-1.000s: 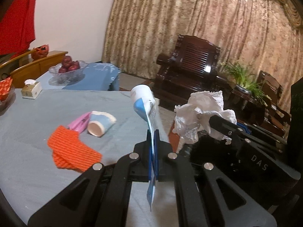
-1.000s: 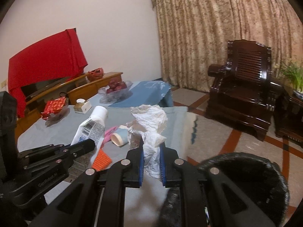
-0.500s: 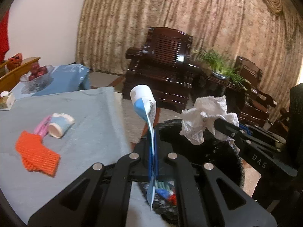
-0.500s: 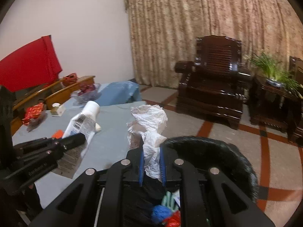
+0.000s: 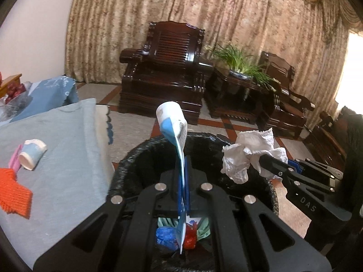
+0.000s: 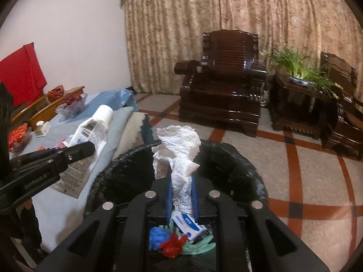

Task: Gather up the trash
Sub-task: 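Open both tools to release the packet and tissue into the bin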

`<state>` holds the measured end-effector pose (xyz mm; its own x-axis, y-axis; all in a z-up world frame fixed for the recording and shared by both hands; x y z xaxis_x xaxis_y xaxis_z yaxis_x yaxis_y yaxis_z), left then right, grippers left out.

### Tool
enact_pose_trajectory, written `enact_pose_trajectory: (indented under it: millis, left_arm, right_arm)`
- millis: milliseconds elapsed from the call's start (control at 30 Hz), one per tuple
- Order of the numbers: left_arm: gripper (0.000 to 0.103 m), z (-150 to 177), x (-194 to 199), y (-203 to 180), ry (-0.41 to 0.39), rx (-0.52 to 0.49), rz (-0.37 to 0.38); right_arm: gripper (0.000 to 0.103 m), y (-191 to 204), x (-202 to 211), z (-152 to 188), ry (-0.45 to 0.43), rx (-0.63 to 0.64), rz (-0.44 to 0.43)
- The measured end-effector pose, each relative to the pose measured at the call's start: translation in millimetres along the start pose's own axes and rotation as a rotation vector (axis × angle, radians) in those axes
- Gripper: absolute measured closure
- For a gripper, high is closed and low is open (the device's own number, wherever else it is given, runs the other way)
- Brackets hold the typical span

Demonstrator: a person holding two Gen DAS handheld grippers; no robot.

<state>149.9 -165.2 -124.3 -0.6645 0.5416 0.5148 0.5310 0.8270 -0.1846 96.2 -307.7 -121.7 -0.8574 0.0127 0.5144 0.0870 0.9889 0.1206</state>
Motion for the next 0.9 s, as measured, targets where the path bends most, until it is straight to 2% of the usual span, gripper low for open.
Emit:
enact_pose_trajectory:
  millis: [233,300,367,400,433,467,500,533,567,633,733,900]
  left_arm:
    - [0.101,12,-27,-11,0.058,-0.015,0.030]
    - [0.099,15,-33,-11,0.077,-0.015,0.041]
    - [0.091,17,-36,-12,0.085,-0.013,0.042]
    - [0.075,19,-37,-11,0.088,-0.010,0.041]
    - [0.061,18,-37,-8,0.088,-0.008,0.039]
    - [0.060,19,-36,-6,0.086,-0.007,0.036]
    - [0.060,20,-37,-4,0.088,-0.006,0.033]
    - [0.058,21,-37,-1,0.091,-0.001,0.028]
    - [0.058,19,-36,0,0.091,0.005,0.024]
    - [0.046,19,-32,10,0.085,0.022,0.006]
    - [0.033,18,-21,25,0.064,0.035,-0.032]
    - [0.023,16,8,54,0.022,0.054,-0.120]
  right_arm:
    - [0.089,-17,-6,11,0.029,-0.007,0.034]
    - [0.085,-23,-9,17,0.044,-0.010,0.037]
    - [0.082,-26,-12,22,0.060,-0.015,0.045]
    - [0.080,-28,-14,25,0.071,-0.017,0.051]
    - [0.073,-29,-15,28,0.077,-0.019,0.055]
    - [0.063,-31,-15,30,0.084,-0.021,0.062]
    - [0.059,-32,-16,33,0.088,-0.022,0.072]
    - [0.049,-32,-16,34,0.090,-0.022,0.078]
    - [0.030,-33,-16,36,0.093,-0.020,0.091]
    - [0.005,-33,-16,37,0.093,-0.018,0.125]
    - [0.006,-28,-15,38,0.093,0.006,0.132]
    - [0.006,-10,-12,32,0.058,0.025,0.085]
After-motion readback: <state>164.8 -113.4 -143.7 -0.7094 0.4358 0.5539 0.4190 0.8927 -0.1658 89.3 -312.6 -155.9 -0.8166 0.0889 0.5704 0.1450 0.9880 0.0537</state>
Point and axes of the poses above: each gripper's, at about its wrist camera, not at the fingertips, and x roughly against the way its jaws point, y to its left, z to its underside, the point moved 3 cm from there along -x, roughly the way its jaws point, and after that the axes turned 3 degrees about -y, right-handed, at the moved point
